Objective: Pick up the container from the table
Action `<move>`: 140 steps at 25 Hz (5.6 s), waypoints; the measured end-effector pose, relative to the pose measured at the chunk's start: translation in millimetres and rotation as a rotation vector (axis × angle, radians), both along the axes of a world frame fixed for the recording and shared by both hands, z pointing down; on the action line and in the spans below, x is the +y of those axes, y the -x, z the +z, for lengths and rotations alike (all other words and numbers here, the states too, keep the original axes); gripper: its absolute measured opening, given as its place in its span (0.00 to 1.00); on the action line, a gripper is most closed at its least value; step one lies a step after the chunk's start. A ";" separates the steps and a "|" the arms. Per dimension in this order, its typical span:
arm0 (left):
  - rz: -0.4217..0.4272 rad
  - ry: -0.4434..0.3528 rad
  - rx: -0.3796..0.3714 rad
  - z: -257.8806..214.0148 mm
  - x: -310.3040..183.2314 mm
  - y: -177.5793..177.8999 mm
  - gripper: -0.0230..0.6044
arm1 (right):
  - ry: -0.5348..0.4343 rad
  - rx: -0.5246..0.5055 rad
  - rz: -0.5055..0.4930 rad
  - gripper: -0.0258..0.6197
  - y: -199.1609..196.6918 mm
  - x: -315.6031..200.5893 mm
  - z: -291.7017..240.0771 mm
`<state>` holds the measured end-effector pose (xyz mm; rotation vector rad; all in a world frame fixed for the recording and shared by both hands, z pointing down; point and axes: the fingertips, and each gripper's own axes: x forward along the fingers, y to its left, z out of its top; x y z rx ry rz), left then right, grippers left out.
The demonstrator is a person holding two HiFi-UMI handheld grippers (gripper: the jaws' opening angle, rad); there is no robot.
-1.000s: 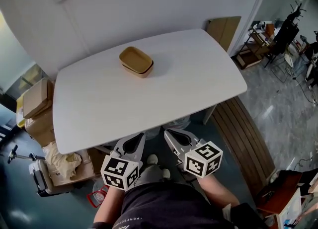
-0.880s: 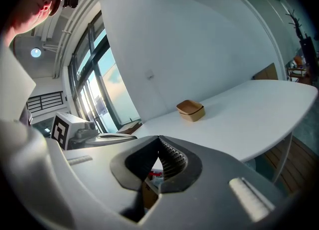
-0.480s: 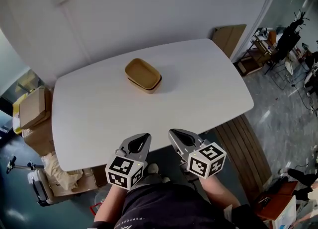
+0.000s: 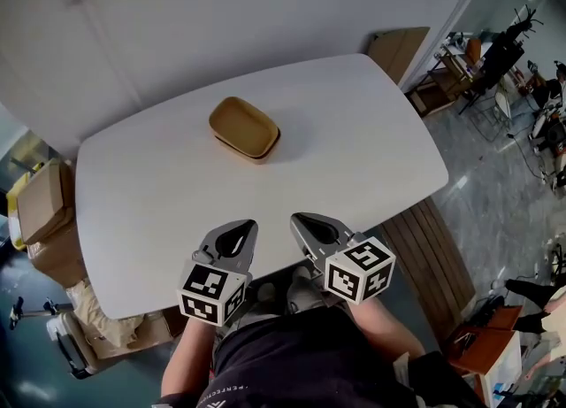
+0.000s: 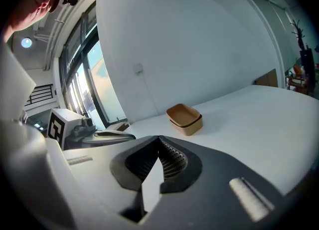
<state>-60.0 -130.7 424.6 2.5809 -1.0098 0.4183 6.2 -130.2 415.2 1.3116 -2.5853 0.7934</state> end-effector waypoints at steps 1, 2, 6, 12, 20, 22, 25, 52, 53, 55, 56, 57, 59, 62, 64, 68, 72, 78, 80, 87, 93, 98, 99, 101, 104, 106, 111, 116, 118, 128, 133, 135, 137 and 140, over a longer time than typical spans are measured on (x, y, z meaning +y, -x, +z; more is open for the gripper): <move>-0.001 0.000 0.000 0.1 -3.7 -2.5 0.03 | 0.001 0.000 0.000 0.04 -1.6 -4.5 0.0; -0.002 0.000 0.000 -0.1 -7.7 -5.1 0.03 | 0.001 -0.001 -0.002 0.04 -3.5 -9.7 -0.2; -0.028 -0.007 -0.009 1.0 -28.7 -9.7 0.03 | 0.000 0.001 -0.026 0.04 -8.6 -33.2 -0.6; -0.074 -0.007 -0.032 2.9 -67.6 -26.7 0.03 | 0.008 0.002 -0.066 0.04 -26.5 -70.2 -2.7; -0.094 0.012 -0.084 17.6 -105.3 -49.2 0.04 | 0.041 0.012 -0.136 0.04 -37.9 -109.3 7.6; -0.104 0.013 -0.101 19.6 -112.8 -54.6 0.06 | 0.055 0.011 -0.147 0.04 -42.8 -116.3 10.6; -0.120 0.020 -0.127 22.8 -124.3 -60.5 0.07 | 0.077 0.013 -0.165 0.04 -49.2 -125.6 16.4; -0.095 0.140 -0.553 81.5 -183.9 -67.5 0.24 | 0.240 -0.040 -0.324 0.04 -55.6 -175.5 68.8; -0.093 0.148 -0.563 83.0 -184.8 -67.6 0.24 | 0.245 -0.043 -0.328 0.04 -55.5 -176.2 70.5; -0.095 0.158 -0.575 85.4 -187.4 -66.1 0.24 | 0.254 -0.048 -0.335 0.04 -53.9 -178.3 74.2; -0.093 0.162 -0.587 86.9 -188.3 -64.9 0.24 | 0.259 -0.051 -0.339 0.04 -52.9 -179.2 76.1; -0.086 0.166 -0.604 88.9 -188.6 -63.8 0.24 | 0.264 -0.055 -0.343 0.04 -51.8 -179.9 78.1; -0.054 0.172 -0.653 93.4 -187.8 -62.7 0.24 | 0.274 -0.063 -0.351 0.04 -50.3 -181.1 81.2; -0.006 0.182 -0.702 98.0 -185.1 -65.1 0.24 | 0.286 -0.066 -0.365 0.04 -48.4 -181.7 84.4; 0.004 0.191 -0.716 102.3 -184.5 -65.6 0.24 | 0.294 -0.064 -0.373 0.04 -46.8 -181.0 87.4; 0.029 0.179 -0.811 113.5 -184.7 -60.5 0.22 | 0.305 -0.065 -0.373 0.04 -46.2 -180.9 90.3; 0.036 0.181 -0.810 114.3 -184.5 -58.9 0.17 | 0.304 -0.063 -0.366 0.04 -46.9 -180.0 90.0; 0.054 0.146 -0.816 113.7 -187.1 -58.6 0.13 | 0.293 -0.053 -0.349 0.04 -48.4 -180.6 89.1; 0.054 0.136 -0.810 112.3 -187.9 -59.6 0.11 | 0.290 -0.049 -0.340 0.04 -49.6 -180.1 88.2; 0.033 0.092 -0.764 103.6 -189.8 -59.4 0.08 | 0.270 -0.037 -0.311 0.04 -52.1 -172.4 82.4; -0.008 0.028 -0.725 86.3 -188.1 -54.5 0.08 | 0.248 -0.027 -0.291 0.04 -51.3 -161.6 74.4; -0.040 -0.002 -0.686 76.3 -182.1 -41.4 0.08 | 0.226 -0.009 -0.276 0.04 -44.1 -153.0 68.6; -0.049 -0.011 -0.672 73.4 -179.9 -38.8 0.08 | 0.219 -0.005 -0.272 0.04 -43.0 -150.6 67.1; -0.067 -0.026 -0.643 67.3 -173.6 -33.7 0.08 | 0.207 0.002 -0.262 0.04 -41.2 -144.9 64.4; -0.085 -0.039 -0.612 58.6 -161.4 -25.8 0.08 | 0.193 0.005 -0.248 0.04 -38.0 -135.9 59.2; -0.095 -0.050 -0.594 52.0 -153.9 -20.7 0.08 | 0.179 0.007 -0.241 0.04 -35.1 -130.3 54.2; -0.119 -0.073 -0.550 39.8 -134.8 -10.1 0.08 | 0.146 0.019 -0.230 0.04 -27.5 -115.9 44.0; -0.152 -0.082 -0.510 33.1 -115.1 5.1 0.08 | 0.121 0.029 -0.222 0.04 -17.0 -101.9 37.0; -0.176 -0.079 -0.480 29.7 -107.5 11.8 0.08 | 0.111 0.032 -0.219 0.04 -13.3 -96.4 34.1; -0.284 -0.078 -0.292 7.2 -80.6 36.0 0.08 | 0.066 0.048 -0.223 0.04 6.5 -70.5 26.1; -0.293 -0.027 -0.145 4.4 -68.2 40.9 0.08 | 0.044 0.051 -0.219 0.04 13.4 -61.4 19.6; -0.307 -0.016 -0.101 3.6 -64.5 45.4 0.08 | 0.033 0.054 -0.216 0.04 15.5 -58.3 16.6; -0.317 -0.023 -0.099 2.8 -62.7 49.5 0.08 | 0.024 0.057 -0.210 0.04 16.0 -56.4 13.9; -0.321 -0.031 -0.103 2.0 -62.1 54.5 0.08 | 0.021 0.063 -0.204 0.04 16.5 -55.7 12.2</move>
